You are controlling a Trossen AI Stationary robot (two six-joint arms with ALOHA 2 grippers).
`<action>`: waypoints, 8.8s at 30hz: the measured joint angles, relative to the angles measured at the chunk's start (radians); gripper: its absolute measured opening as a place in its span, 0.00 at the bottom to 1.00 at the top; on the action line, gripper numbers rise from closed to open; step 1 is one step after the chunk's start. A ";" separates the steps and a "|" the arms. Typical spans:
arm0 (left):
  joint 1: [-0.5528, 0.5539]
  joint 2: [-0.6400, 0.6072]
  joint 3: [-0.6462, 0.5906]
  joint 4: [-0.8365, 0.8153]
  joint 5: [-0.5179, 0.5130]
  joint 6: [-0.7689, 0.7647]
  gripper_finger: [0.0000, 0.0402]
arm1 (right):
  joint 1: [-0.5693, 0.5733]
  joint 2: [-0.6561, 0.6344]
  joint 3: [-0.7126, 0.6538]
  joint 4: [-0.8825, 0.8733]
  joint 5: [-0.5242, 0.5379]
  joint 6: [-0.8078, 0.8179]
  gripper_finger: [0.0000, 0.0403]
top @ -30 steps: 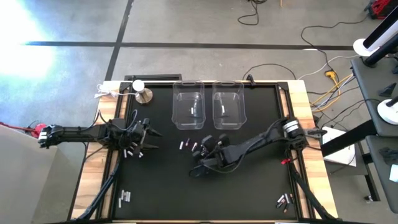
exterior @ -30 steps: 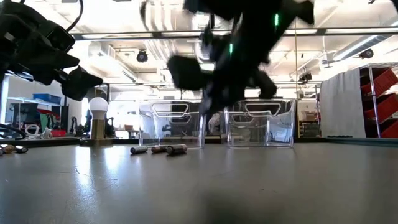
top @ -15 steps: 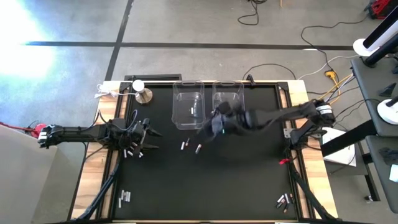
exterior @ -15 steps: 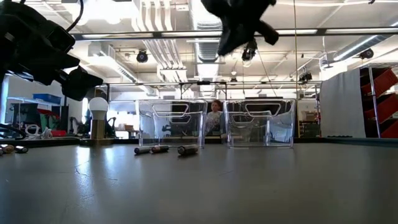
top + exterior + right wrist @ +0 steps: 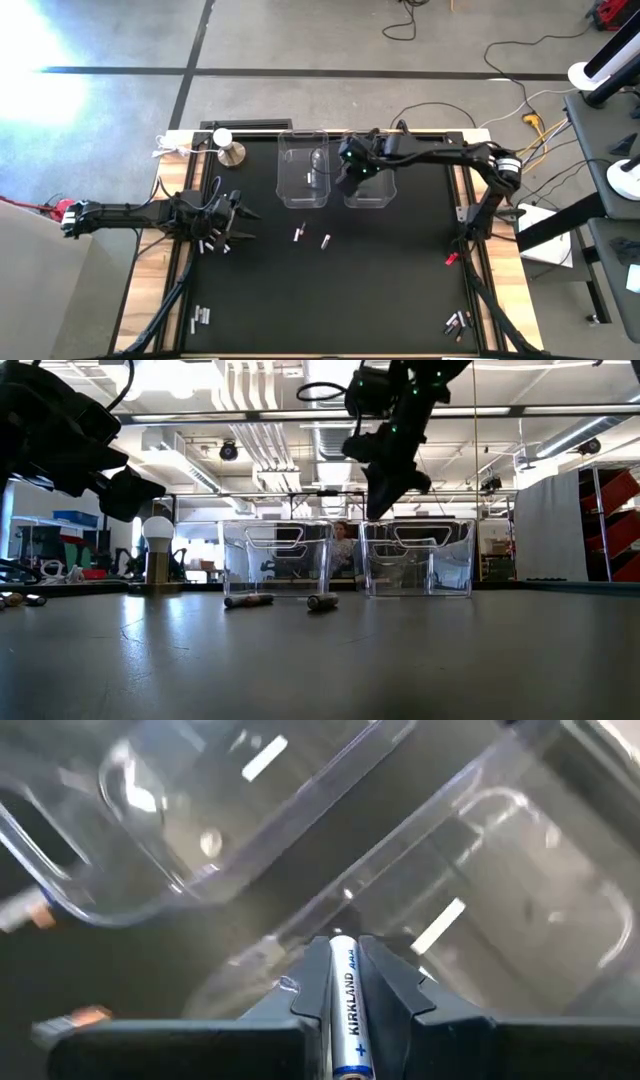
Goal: Sort batteries
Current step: Put the white battery into the right transparent bin, then put the black battery into the left transparent bin
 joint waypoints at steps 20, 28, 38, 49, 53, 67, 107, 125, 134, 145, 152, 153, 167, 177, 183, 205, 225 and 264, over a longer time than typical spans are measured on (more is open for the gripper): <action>0.000 0.000 0.000 0.000 0.000 0.000 0.71 | -0.126 0.192 0.001 -0.023 -0.052 -0.716 0.08; 0.000 0.000 0.000 0.000 0.000 0.000 0.71 | -0.157 0.256 0.002 -0.019 -0.024 -0.722 0.08; 0.000 0.000 0.000 0.000 0.000 0.000 0.71 | -0.164 0.281 0.002 -0.003 -0.020 -0.678 0.08; 0.000 0.000 0.000 0.000 0.000 0.000 0.71 | -0.163 0.280 0.024 -0.019 -0.019 -0.626 0.24; 0.000 0.000 0.000 0.000 0.000 0.000 0.71 | -0.159 0.277 0.108 -0.111 -0.019 -0.564 0.32; 0.000 0.000 0.000 0.000 0.000 0.000 0.71 | 0.136 0.273 0.598 -0.709 0.059 -0.222 0.35; 0.000 0.000 0.000 0.000 0.000 0.000 0.71 | 0.530 0.287 0.010 -0.118 0.037 1.433 0.25; 0.000 0.000 0.000 0.000 0.000 0.000 0.71 | 0.519 0.297 -0.048 -0.059 0.036 1.247 0.15; 0.000 0.000 0.000 0.000 0.000 0.000 0.71 | 0.519 0.299 -0.050 -0.061 0.056 1.171 0.13; 0.000 0.000 0.000 0.000 0.000 0.000 0.71 | 0.513 0.260 0.035 -0.166 0.083 1.073 0.10; 0.000 0.001 0.000 0.000 0.000 0.000 0.71 | 0.457 0.243 0.312 -0.207 0.183 0.763 0.09; 0.000 0.001 0.000 0.000 0.000 0.000 0.71 | 0.441 0.244 0.354 -0.185 0.204 0.695 0.09; 0.000 0.001 0.000 0.000 0.000 0.000 0.71 | 0.203 0.402 0.666 -0.043 0.147 0.122 0.09; 0.000 0.004 0.000 -0.001 0.000 0.000 0.71 | 0.088 0.577 0.864 -0.181 0.085 -0.092 0.08; 0.000 0.014 0.000 0.006 0.000 0.000 0.71 | 0.041 0.581 0.814 -0.154 0.062 -0.114 0.08; 0.000 0.018 0.000 0.008 0.000 0.000 0.71 | 0.029 0.583 0.609 -0.008 -0.016 -0.274 0.08; 0.000 0.018 0.000 0.007 0.000 0.000 0.71 | -0.011 0.610 0.652 0.149 -0.076 -0.620 0.09; 0.000 0.024 0.000 0.011 0.000 0.000 0.71 | -0.043 0.699 0.640 0.173 -0.237 -0.643 0.09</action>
